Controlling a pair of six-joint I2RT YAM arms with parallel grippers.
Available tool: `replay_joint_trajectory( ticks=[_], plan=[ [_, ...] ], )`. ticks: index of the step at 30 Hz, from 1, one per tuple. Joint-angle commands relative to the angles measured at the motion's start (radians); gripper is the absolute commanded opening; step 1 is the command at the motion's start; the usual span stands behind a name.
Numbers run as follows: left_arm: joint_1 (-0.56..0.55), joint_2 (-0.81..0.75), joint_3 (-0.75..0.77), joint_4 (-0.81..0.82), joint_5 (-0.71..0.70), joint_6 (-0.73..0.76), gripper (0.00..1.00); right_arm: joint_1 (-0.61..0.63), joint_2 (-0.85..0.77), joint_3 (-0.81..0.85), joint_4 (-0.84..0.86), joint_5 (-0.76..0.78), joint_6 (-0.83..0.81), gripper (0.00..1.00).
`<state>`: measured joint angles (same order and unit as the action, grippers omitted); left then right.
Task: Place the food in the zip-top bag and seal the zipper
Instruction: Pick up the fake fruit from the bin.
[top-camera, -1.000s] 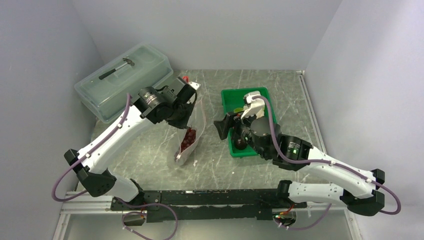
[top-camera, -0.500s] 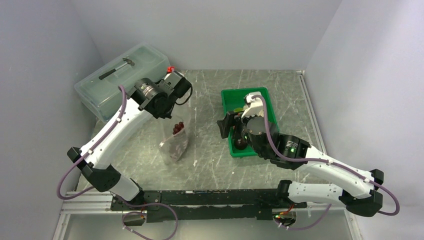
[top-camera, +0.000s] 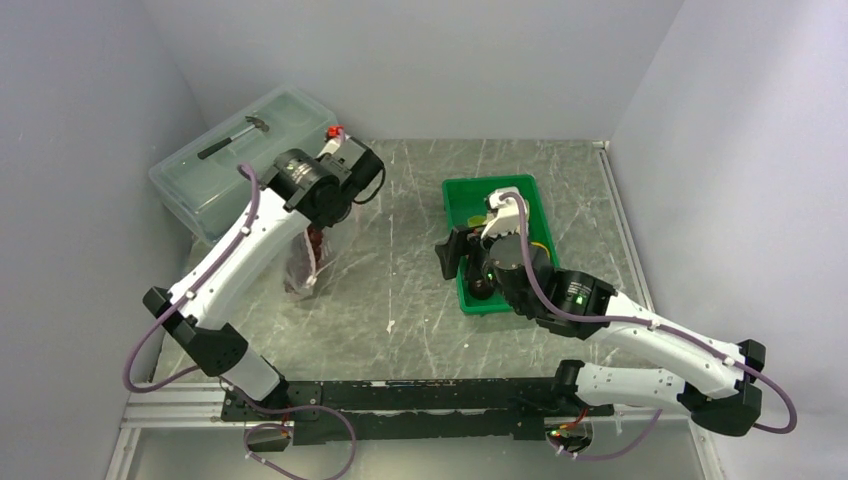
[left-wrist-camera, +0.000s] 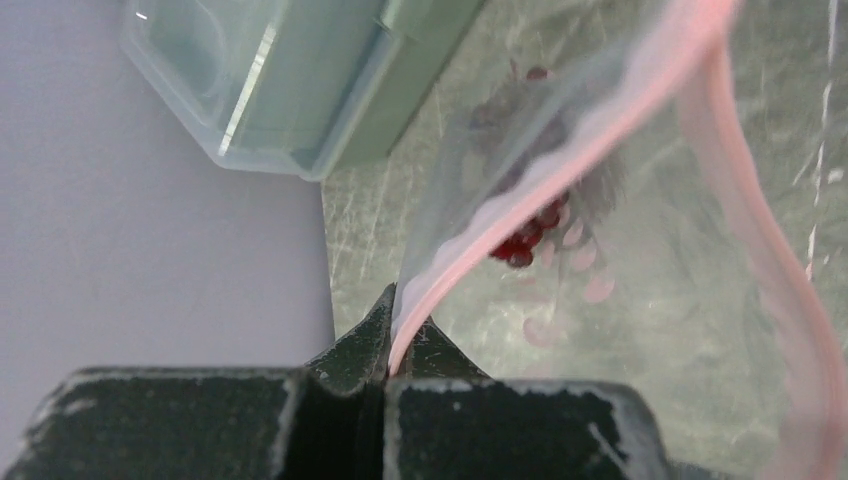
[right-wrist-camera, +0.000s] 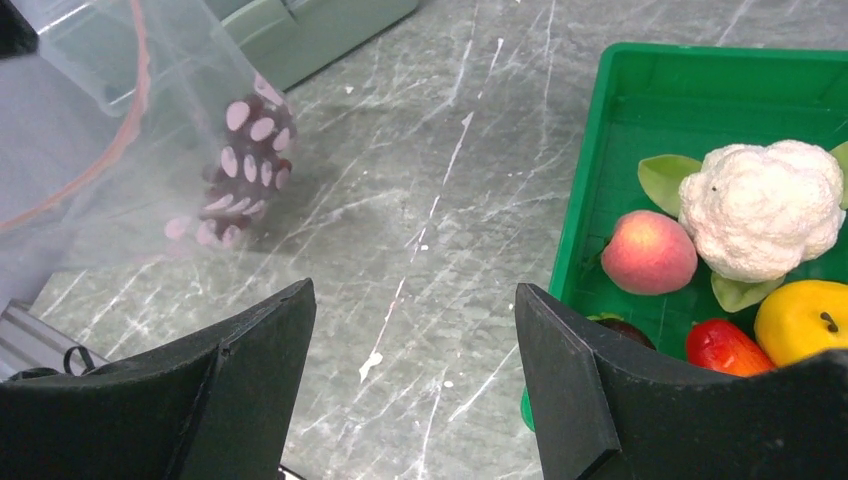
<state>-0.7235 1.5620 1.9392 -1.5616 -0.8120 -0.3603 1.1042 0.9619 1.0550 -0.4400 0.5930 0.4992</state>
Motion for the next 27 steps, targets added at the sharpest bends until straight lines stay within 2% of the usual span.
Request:
replay_joint_trajectory(
  ticks=[1, 6, 22, 27],
  plan=[
    [-0.027, 0.02, -0.128, 0.069, 0.11, -0.024, 0.0, -0.012, -0.019, -0.019, 0.02, -0.006, 0.013, 0.77],
    [-0.083, 0.039, -0.221, 0.206, 0.258, -0.039, 0.0, -0.069, -0.001, -0.001, -0.076, -0.009, 0.042, 0.77],
    [-0.195, 0.125, -0.09, 0.168, 0.255, -0.088, 0.0, -0.347, 0.081, -0.016, -0.208, -0.08, 0.047, 0.81],
    [-0.252, 0.161, -0.05, 0.136, 0.238, -0.112, 0.0, -0.416, 0.145, -0.038, -0.198, -0.152, 0.035, 0.87]
  ],
)
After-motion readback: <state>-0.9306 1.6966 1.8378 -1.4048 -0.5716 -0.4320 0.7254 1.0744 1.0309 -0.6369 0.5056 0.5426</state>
